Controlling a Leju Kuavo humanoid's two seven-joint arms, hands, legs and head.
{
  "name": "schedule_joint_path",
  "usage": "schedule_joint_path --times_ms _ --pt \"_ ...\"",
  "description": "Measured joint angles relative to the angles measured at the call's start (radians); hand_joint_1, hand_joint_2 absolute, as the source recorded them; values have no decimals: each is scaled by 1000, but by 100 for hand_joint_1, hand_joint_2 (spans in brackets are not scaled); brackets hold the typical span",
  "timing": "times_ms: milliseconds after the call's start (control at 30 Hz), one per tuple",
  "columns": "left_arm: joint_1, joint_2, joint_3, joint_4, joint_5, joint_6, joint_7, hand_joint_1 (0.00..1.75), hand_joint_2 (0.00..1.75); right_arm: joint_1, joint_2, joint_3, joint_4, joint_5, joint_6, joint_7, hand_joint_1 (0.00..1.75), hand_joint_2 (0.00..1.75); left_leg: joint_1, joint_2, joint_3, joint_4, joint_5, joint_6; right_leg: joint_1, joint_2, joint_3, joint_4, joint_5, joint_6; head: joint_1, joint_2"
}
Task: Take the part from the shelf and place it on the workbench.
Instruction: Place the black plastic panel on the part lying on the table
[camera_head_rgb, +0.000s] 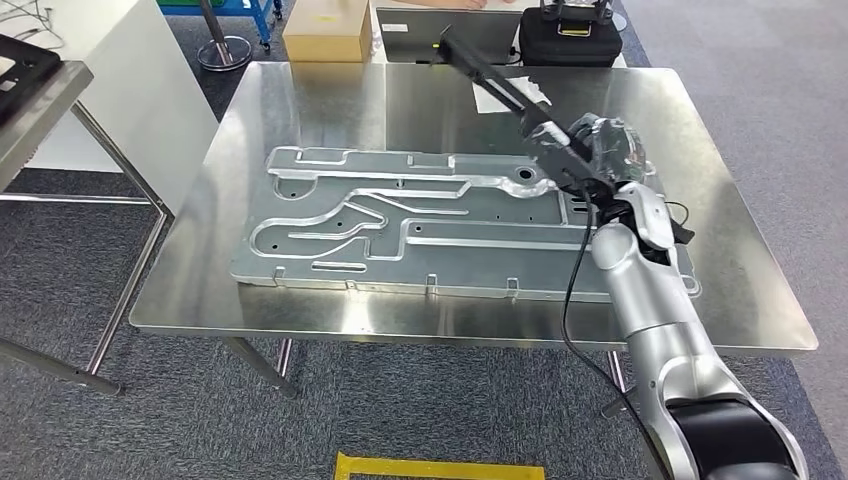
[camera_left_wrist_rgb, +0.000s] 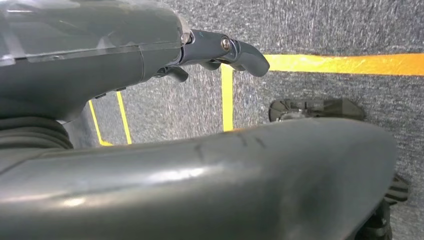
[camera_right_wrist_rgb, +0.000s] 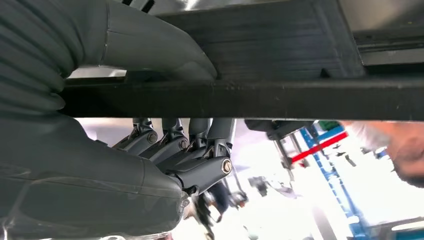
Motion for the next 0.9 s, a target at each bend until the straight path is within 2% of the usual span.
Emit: schedule_joint_path --times_ms 133,367,733,900 --pt "-12 7 -4 0 -17 -13 0 0 0 -10 74 103 109 143 -20 -6 175 175 1 3 4 -2 0 -4 2 3 1 0 -1 -2 0 0" --pt "-15 13 -12 0 -33 -13 2 0 0 -6 164 187 214 216 -49 -7 175 175 1 -1 5 -2 2 -7 6 -2 4 0 -1 -2 0 0" --pt "-16 15 -12 0 -35 -12 5 0 0 -9 200 228 265 238 -50 -6 175 175 0 0 7 -2 1 -8 6 -1 8 -3 -1 -2 0 0" --pt "-16 16 -12 0 -33 -5 15 0 0 -24 214 240 296 293 -54 -14 175 175 0 1 7 -2 1 -8 5 -1 8 -3 -1 -2 0 0"
